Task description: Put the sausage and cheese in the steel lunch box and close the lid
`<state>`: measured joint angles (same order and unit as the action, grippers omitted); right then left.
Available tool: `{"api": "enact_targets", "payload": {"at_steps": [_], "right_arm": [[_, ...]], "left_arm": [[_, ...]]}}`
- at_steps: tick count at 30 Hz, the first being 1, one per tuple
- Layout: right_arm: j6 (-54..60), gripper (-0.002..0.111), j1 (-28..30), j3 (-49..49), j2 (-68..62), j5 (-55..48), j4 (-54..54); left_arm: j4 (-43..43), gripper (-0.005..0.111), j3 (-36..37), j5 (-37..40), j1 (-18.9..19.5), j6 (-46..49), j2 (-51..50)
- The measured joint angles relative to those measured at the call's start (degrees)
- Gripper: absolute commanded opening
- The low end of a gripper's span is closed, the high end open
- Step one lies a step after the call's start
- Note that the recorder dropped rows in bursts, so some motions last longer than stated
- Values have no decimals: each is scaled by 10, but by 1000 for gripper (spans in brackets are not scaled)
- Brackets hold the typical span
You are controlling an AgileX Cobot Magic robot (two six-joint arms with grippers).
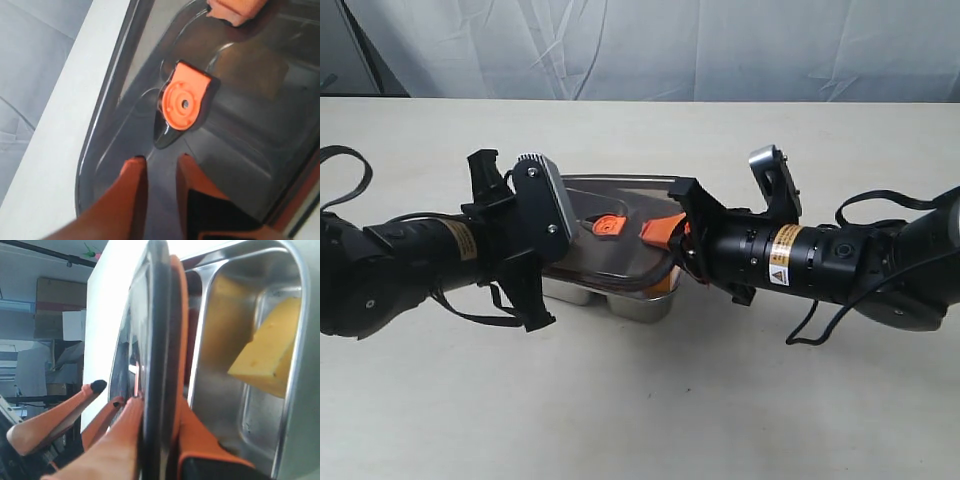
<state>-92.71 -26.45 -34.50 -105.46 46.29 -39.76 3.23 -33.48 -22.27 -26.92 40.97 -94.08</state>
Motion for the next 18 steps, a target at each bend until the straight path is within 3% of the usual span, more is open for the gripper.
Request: {"api": "enact_targets", "payload": {"at_steps": [3,5,12,18], "right_arm": [[-1,0,1,0,5,-12,-16],[-2,6,1,0,13,-28,-27],[-5,50,1,0,58,-106,-75],[6,53,-1,3,77,-143,-123]], "left_arm": [[0,13,-1,-15,0,2,-20],[0,13,-5,-19,0,2,-27],[-3,13,-8,-27,0,2,-37],[-3,13,-8,-21,0,2,-40]]}}
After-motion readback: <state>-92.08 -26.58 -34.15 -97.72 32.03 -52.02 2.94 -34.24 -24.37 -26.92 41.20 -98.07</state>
